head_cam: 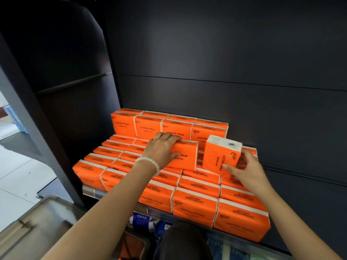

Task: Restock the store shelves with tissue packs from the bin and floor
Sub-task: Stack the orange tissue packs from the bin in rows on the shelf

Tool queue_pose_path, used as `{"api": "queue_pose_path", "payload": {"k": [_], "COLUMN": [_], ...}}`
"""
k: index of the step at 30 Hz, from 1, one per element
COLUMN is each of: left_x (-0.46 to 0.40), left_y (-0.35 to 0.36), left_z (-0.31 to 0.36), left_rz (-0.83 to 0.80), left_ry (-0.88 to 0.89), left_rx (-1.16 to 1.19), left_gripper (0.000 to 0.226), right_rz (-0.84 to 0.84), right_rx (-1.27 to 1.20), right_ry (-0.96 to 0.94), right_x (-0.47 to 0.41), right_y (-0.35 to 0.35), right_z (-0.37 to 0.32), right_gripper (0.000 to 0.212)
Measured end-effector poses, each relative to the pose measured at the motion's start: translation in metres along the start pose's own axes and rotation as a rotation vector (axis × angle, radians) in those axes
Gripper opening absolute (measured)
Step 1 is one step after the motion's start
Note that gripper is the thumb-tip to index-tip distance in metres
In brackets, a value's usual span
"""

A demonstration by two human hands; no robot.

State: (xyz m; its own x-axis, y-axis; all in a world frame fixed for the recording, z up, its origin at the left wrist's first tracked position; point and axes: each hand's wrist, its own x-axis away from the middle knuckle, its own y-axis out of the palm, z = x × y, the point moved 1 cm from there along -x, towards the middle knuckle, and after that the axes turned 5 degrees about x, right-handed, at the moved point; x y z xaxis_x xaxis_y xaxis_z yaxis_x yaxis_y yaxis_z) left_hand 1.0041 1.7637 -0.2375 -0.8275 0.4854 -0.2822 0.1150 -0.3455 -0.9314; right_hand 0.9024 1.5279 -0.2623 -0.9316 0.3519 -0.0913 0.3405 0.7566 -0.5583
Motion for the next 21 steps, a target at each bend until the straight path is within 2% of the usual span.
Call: {"api": "queue_pose_path", "payload": {"k": [4,8,13,21], "left_x": [0.003,0.009,0.024,0.032], "left_y": [0.000,-0.011,-0.037,-0.067], "left_z": [0.000,-0.003,-0.035,-0.117], "left_rz": [0.007,0.043,0.093,0.094], "left_ry": [0.005,-0.006,-0.083,-0.226], "left_rx": [-0.010,-0.080,-0.145,-0.237], "left_gripper": [0.055,0.047,0.044,0.046], "right_rz": [0.005,0.080,0.095,-0.006], "right_rx": [0.022,0.002,0.044,0.282], "right_ry": [0.015,-0.022,-0.195,-0.404], "right_x": [0.002,0.000,-0.010,-0.049], "right_y": [0.000,-0.002,0.010,0.087], "right_z": [0.004,-0.007,-0.048,-0.111], "right_gripper": [0.055,0.048,0.044,0.047]}}
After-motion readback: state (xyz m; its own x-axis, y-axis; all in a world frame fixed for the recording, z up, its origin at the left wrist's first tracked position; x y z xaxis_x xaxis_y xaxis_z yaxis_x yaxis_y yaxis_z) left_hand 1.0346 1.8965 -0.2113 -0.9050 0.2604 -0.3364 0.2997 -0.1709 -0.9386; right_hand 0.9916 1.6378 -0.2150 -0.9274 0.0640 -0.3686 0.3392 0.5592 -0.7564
